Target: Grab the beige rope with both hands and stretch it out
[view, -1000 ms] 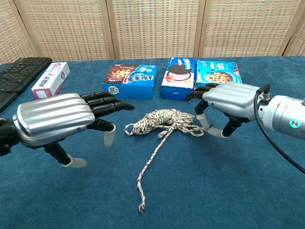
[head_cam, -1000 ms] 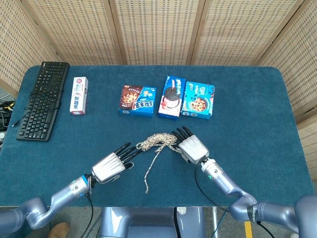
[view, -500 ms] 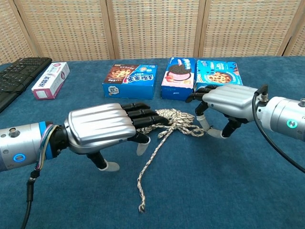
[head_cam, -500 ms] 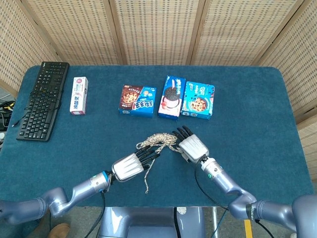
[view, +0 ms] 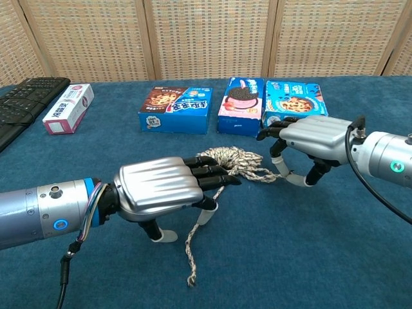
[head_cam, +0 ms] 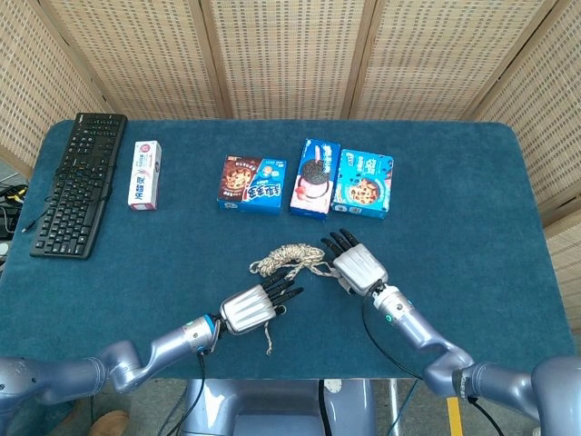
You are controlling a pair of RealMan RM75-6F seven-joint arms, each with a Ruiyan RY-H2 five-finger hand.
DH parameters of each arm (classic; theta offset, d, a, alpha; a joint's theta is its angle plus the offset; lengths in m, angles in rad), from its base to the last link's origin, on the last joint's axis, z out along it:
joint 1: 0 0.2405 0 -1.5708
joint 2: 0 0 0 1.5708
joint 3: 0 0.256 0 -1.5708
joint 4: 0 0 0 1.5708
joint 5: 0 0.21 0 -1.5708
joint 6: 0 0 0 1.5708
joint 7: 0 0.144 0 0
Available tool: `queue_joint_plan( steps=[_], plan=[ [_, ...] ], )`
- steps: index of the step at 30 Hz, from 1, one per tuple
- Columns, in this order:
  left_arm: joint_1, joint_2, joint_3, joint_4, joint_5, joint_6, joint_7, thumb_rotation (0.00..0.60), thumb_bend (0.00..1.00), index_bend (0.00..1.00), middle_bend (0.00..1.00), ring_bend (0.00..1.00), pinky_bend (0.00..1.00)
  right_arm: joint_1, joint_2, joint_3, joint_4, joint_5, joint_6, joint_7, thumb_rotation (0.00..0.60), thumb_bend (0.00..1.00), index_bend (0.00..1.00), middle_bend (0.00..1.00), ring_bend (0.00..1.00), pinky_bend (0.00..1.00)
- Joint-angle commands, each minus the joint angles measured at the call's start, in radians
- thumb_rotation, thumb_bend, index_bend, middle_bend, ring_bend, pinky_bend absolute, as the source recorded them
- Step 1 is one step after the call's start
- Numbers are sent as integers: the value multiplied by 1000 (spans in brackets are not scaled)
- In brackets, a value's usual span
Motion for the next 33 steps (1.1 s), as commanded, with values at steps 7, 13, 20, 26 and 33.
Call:
queue_joint_plan(
  steps=[7, 13, 20, 26, 33],
  plan=[
    [-19, -10, 9, 3, -19, 2, 2, 600, 282, 484, 0, 0, 0, 1, -6, -5, 20, -17, 2, 22, 600, 448, 642, 85, 0, 0],
    [-28, -20, 19, 8, -34, 0, 7, 600, 282, 489, 0, 0, 0, -1, -13, -12, 34, -28, 3, 30, 600, 450, 643, 86, 0, 0],
    [-36, -32, 27, 17, -50, 2, 11, 600, 283, 518, 0, 0, 0, -3, -20, -17, 52, -36, 4, 30, 600, 455, 645, 85, 0, 0],
    [-41, -39, 32, 21, -59, 6, 10, 600, 307, 567, 0, 0, 0, -4, -24, -18, 61, -38, 2, 37, 600, 457, 645, 85, 0, 0],
    [-46, -45, 38, 27, -68, 8, 14, 600, 307, 582, 0, 0, 0, -4, -26, -17, 66, -41, 2, 50, 600, 457, 646, 86, 0, 0]
  ],
)
